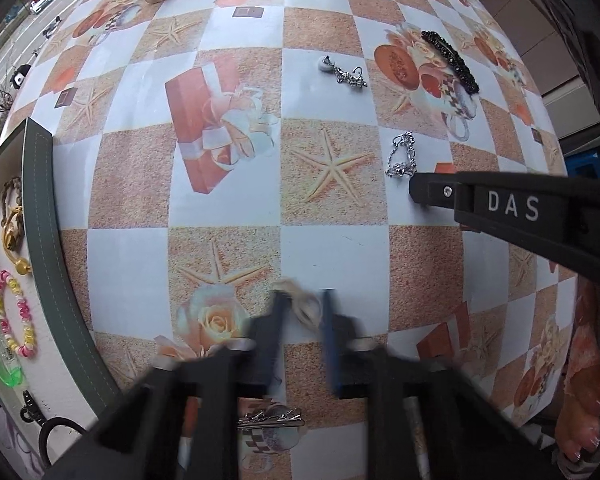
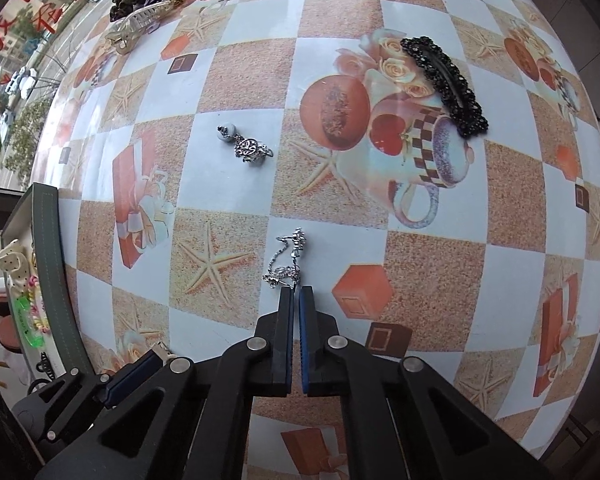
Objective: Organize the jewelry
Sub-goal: 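Grasp the beige bunny-shaped clip with the left tool while the right tool grasps the silver charm, then carry the bunny clip and silver charm with both tools over the tray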
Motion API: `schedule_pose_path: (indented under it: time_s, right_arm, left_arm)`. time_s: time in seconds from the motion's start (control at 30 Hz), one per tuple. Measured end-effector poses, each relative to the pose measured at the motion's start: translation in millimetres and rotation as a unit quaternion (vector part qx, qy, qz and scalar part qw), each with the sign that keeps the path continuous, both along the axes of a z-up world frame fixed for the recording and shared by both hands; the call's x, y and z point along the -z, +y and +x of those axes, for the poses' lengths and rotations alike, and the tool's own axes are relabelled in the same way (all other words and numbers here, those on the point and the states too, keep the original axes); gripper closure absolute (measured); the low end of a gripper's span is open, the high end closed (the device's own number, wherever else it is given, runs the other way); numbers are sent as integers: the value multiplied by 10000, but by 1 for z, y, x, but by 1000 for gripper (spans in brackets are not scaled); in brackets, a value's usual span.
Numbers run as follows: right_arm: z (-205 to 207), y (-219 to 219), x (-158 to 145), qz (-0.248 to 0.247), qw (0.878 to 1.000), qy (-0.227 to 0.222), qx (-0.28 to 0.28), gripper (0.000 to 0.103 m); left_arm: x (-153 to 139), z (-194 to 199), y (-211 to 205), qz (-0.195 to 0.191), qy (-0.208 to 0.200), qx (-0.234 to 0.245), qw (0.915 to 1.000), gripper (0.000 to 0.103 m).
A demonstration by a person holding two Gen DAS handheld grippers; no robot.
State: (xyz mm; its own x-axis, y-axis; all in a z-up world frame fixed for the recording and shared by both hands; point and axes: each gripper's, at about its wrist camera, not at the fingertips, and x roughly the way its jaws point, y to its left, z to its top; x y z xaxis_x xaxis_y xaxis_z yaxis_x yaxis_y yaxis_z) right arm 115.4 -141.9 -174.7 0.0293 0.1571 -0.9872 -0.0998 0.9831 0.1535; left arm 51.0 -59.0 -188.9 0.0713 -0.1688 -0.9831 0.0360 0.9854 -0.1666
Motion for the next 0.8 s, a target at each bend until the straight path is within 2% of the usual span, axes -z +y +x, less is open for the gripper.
schedule_pose_path:
  time_s: [0.23,0.5,0.8]
  right_arm:
    - [-5,-14,-8,75,9999,-52,131,100]
    - [-14,-23,-21,260,9992,-75,289,100]
    - [-25,-24,-32,499,9981,-109,343,100]
  left_arm:
    - [-1,8,14,-206,22,22,9998,93]
    - [-22,-3,25,-430,-67,71,9990,95]
    - [-41,-13,44,-459,-244,86,9986,94]
